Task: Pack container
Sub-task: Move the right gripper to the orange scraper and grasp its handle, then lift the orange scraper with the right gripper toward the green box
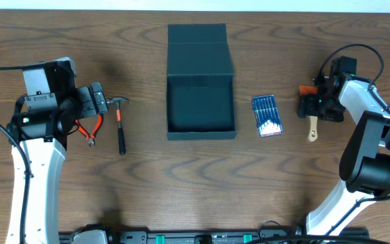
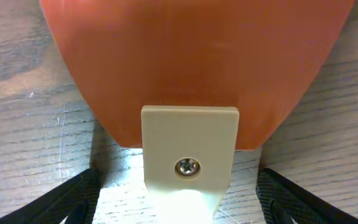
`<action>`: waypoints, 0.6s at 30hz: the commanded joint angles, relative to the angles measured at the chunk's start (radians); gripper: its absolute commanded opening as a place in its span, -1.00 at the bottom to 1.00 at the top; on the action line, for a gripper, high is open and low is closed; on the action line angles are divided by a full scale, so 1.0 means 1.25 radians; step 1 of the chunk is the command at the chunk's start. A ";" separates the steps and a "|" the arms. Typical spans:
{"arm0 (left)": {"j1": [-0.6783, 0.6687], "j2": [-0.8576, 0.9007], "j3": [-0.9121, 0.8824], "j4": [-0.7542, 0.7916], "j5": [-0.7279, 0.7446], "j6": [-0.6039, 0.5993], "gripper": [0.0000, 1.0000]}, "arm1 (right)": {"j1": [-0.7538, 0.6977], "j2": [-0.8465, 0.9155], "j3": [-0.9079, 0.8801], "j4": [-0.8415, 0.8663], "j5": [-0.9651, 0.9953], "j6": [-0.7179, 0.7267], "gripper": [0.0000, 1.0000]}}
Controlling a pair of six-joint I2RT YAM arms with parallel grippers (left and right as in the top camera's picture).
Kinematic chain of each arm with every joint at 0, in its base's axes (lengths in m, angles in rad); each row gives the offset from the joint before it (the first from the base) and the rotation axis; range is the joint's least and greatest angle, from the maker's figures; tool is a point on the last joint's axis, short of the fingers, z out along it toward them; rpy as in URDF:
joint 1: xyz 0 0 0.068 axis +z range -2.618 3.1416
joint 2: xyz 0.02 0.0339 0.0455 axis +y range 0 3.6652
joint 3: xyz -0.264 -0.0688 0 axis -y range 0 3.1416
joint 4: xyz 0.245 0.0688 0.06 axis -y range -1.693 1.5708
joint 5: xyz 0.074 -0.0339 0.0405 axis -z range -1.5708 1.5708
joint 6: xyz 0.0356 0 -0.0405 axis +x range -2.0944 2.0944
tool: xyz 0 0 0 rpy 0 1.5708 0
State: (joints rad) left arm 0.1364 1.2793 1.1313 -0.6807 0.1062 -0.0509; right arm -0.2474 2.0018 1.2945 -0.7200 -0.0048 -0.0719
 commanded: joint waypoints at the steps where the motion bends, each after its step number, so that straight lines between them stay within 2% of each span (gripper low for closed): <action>1: 0.004 0.002 0.020 0.000 0.011 0.008 0.97 | 0.008 0.023 -0.005 0.008 0.019 0.019 0.65; 6: 0.004 0.002 0.020 0.000 0.011 0.008 0.97 | 0.007 0.023 -0.005 0.022 0.018 0.046 0.64; 11: 0.004 0.002 0.020 0.000 0.011 0.008 0.97 | 0.007 0.023 -0.005 0.029 0.018 0.045 0.31; 14: 0.004 0.002 0.020 0.000 0.011 0.008 0.97 | 0.007 0.023 -0.005 0.032 0.018 0.045 0.00; 18: 0.004 0.002 0.020 0.000 0.011 0.008 0.97 | 0.007 0.023 -0.005 0.040 0.019 0.045 0.02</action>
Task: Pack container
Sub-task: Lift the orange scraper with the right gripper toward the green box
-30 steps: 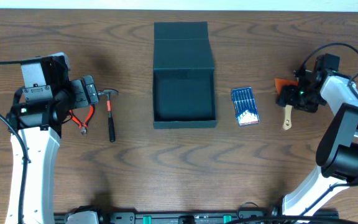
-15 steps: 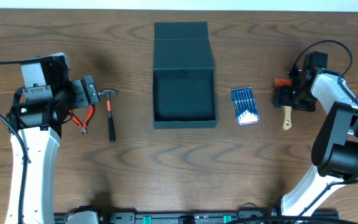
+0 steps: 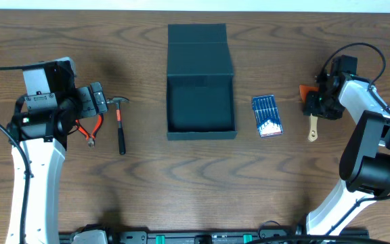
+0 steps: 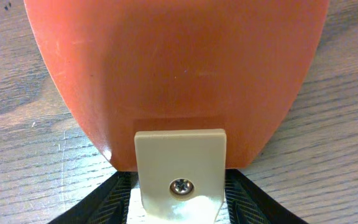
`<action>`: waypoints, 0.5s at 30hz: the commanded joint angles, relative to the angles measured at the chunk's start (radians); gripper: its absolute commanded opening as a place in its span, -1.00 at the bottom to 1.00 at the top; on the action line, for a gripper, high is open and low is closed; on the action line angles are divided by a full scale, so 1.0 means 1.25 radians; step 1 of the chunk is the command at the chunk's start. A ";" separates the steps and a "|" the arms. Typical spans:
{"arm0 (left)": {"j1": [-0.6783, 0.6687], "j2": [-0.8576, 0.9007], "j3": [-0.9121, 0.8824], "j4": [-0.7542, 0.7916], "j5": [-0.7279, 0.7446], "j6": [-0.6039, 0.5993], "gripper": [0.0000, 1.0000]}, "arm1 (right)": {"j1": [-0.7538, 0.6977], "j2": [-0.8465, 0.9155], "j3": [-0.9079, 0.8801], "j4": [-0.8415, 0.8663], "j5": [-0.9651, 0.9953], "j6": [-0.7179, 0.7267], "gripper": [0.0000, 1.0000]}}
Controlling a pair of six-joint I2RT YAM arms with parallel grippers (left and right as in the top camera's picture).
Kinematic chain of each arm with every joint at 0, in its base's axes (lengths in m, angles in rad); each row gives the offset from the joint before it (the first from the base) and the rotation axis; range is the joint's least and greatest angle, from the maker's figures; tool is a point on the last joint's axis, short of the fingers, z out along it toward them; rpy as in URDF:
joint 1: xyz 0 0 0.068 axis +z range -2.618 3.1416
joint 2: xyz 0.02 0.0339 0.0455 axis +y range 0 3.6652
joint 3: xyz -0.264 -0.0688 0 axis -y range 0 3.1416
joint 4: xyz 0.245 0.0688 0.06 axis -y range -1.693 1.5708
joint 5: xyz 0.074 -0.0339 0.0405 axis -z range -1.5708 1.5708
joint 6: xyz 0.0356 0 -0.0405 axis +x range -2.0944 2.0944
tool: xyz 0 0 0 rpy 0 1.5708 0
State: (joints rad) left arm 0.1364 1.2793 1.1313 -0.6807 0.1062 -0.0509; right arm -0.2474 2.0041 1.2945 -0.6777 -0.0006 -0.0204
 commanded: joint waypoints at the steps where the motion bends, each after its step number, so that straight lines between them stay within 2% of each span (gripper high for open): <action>1: 0.004 0.002 0.020 0.000 0.011 0.008 0.97 | 0.007 0.022 -0.005 0.009 0.015 0.004 0.02; 7: 0.004 0.002 0.020 0.000 0.011 0.008 0.97 | 0.007 0.022 -0.005 0.027 0.015 0.004 -0.31; 15: 0.004 0.002 0.020 0.000 0.011 0.008 0.97 | 0.012 0.001 -0.001 0.005 0.008 0.004 -0.88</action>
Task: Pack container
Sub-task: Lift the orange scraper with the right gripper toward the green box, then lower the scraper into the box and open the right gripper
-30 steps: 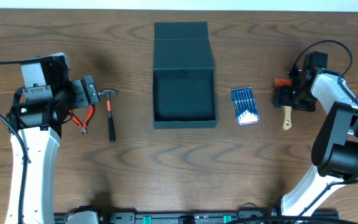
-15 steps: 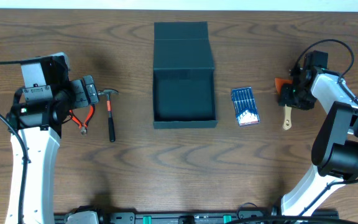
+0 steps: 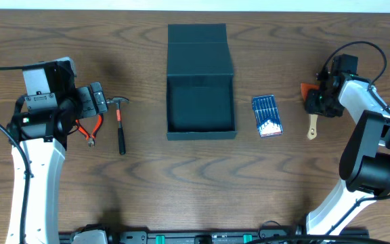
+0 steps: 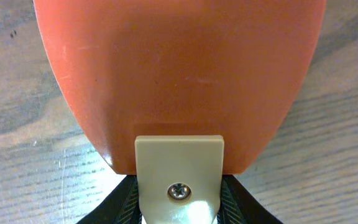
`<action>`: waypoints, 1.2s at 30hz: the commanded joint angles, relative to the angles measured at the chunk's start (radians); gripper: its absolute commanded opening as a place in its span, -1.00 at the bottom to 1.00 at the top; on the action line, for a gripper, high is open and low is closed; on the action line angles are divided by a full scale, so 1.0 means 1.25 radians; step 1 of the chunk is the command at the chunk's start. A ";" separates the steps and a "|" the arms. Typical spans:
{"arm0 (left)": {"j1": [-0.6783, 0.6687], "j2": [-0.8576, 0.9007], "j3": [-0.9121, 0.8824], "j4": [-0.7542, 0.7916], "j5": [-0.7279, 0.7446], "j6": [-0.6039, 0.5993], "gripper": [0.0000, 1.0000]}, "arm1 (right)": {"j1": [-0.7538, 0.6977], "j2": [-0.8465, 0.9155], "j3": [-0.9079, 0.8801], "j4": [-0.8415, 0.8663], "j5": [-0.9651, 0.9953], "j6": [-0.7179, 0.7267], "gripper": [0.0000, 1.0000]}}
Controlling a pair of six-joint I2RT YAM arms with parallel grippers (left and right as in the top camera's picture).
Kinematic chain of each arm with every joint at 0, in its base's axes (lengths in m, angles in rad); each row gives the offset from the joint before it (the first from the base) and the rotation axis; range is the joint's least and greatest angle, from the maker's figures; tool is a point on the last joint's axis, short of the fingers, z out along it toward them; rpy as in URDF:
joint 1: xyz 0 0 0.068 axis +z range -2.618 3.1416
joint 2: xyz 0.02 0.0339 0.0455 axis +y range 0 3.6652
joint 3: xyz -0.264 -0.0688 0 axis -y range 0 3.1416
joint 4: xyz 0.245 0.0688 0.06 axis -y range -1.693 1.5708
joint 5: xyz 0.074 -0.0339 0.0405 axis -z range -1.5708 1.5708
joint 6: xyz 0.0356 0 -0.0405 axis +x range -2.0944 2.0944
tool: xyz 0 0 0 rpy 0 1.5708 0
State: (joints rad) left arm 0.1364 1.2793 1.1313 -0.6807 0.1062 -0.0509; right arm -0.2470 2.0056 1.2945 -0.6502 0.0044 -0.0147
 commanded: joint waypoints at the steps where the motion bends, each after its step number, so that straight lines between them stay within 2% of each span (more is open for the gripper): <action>1: 0.004 0.002 0.020 0.000 0.011 0.008 0.97 | 0.016 -0.009 0.002 -0.031 0.002 0.000 -0.97; 7: 0.004 0.002 0.020 0.000 0.011 0.008 0.97 | 0.087 -0.110 0.044 -0.151 -0.034 -0.001 -0.98; 11: 0.004 0.002 0.020 0.000 0.011 0.008 0.97 | 0.195 -0.214 0.083 -0.211 -0.037 -0.024 -0.98; 16: 0.004 0.002 0.020 0.000 0.011 0.008 0.97 | 0.366 -0.339 0.123 -0.185 -0.038 -0.115 -0.97; 24: 0.004 0.002 0.020 0.000 0.011 0.008 0.97 | 0.569 -0.381 0.131 -0.110 -0.244 -0.502 -0.97; 30: 0.004 0.002 0.020 0.000 0.011 0.008 0.97 | 0.594 -0.344 0.131 -0.100 -0.361 -0.699 -0.99; 36: 0.004 0.002 0.020 0.000 0.011 0.008 0.97 | 0.594 -0.272 0.131 -0.072 -0.368 -0.813 -0.98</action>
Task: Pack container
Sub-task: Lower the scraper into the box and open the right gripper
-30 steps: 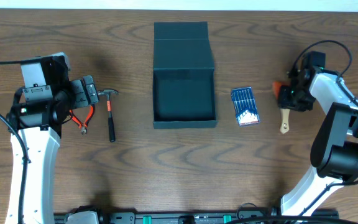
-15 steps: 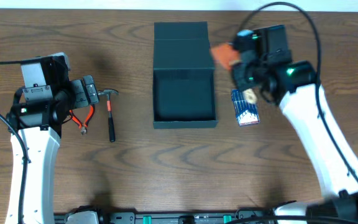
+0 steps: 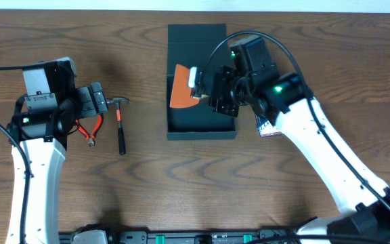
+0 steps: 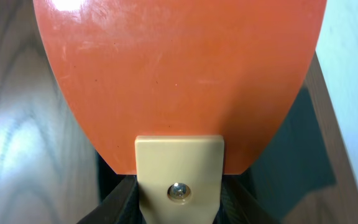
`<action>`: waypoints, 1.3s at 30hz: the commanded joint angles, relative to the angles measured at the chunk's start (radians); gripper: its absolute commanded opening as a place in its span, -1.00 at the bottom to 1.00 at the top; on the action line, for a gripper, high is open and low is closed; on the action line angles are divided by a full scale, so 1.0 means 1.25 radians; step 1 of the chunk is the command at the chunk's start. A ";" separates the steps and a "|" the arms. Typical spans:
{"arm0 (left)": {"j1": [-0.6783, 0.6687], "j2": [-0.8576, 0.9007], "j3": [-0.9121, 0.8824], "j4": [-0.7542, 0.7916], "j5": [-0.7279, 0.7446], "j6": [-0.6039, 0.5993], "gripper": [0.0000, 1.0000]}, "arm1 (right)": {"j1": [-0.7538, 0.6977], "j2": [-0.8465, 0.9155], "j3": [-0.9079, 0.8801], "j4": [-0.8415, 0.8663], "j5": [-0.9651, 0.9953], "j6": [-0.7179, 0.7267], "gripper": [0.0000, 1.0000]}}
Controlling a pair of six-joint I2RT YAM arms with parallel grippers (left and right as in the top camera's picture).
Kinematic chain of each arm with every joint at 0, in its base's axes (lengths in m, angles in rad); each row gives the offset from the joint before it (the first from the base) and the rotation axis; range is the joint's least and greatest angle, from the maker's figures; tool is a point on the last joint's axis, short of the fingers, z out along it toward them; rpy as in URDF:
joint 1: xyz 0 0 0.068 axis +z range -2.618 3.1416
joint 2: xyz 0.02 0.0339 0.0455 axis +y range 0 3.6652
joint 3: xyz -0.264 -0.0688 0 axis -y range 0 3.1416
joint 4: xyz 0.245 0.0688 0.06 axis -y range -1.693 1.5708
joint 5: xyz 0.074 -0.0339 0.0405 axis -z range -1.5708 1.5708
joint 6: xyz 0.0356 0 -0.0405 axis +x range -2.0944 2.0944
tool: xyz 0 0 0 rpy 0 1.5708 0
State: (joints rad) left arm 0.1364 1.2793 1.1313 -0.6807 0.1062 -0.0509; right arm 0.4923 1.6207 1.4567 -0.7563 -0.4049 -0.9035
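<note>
An orange scraper [image 3: 181, 86] with a cream handle [image 4: 179, 177] hangs over the left half of the open dark box [image 3: 202, 133]. My right gripper [image 3: 207, 91] is shut on that handle. In the right wrist view the black fingers [image 4: 118, 200] press both sides of the handle, and the orange blade [image 4: 179, 68] fills the frame with the box's dark inside below it. My left gripper [image 3: 98, 99] stands open at the left, beside the hammer [image 3: 120, 127] and the red-handled pliers [image 3: 90, 130], holding nothing.
The box's lid [image 3: 198, 42] lies folded back behind it. A blue packet [image 3: 270, 127] sits just right of the box, partly under my right arm. Hammer and pliers lie on the wooden table [image 3: 181, 190] to the box's left.
My right gripper, shut on the scraper's handle, was low over the table at the far right; now it holds the scraper over the box. The left arm has not moved.
At first my right gripper's jaws stood wide on both sides of the scraper's handle on the table at the far right. They then closed in and shut on the handle. Now the scraper is off the table and over the open box.
</note>
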 commanded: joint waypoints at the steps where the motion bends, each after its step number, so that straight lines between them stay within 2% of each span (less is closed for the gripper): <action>1: 0.004 0.002 0.020 0.000 0.011 0.008 0.97 | 0.002 0.053 0.002 0.025 -0.045 -0.102 -0.97; 9: 0.004 0.002 0.020 0.000 0.011 0.008 0.97 | -0.008 0.178 0.002 0.103 0.009 -0.107 -0.98; 25: 0.004 0.002 0.020 0.000 0.011 0.008 0.97 | -0.020 0.295 0.001 0.101 -0.002 -0.116 -0.98; 32: 0.004 0.002 0.020 0.000 0.011 0.008 0.97 | -0.020 0.338 0.002 0.096 0.055 -0.115 -0.97; 33: 0.004 0.002 0.020 0.000 0.011 0.008 0.97 | -0.020 0.338 0.002 0.094 0.055 -0.112 -0.63; 34: 0.004 0.002 0.020 0.000 0.011 0.008 0.97 | -0.020 0.334 0.002 0.095 0.055 -0.097 -0.12; 37: 0.004 0.002 0.020 0.000 0.011 0.008 0.97 | -0.015 0.315 0.002 0.100 0.045 -0.040 0.20; 38: 0.004 0.002 0.020 0.000 0.011 0.008 0.97 | -0.011 0.303 0.002 0.100 0.039 -0.020 0.40; 39: 0.004 0.002 0.020 0.000 0.011 0.008 0.97 | -0.008 0.293 0.002 0.100 0.037 -0.002 0.45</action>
State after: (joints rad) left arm 0.1368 1.2793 1.1313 -0.6804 0.1062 -0.0509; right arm 0.4736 2.0422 1.4559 -0.6319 -0.3401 -0.9798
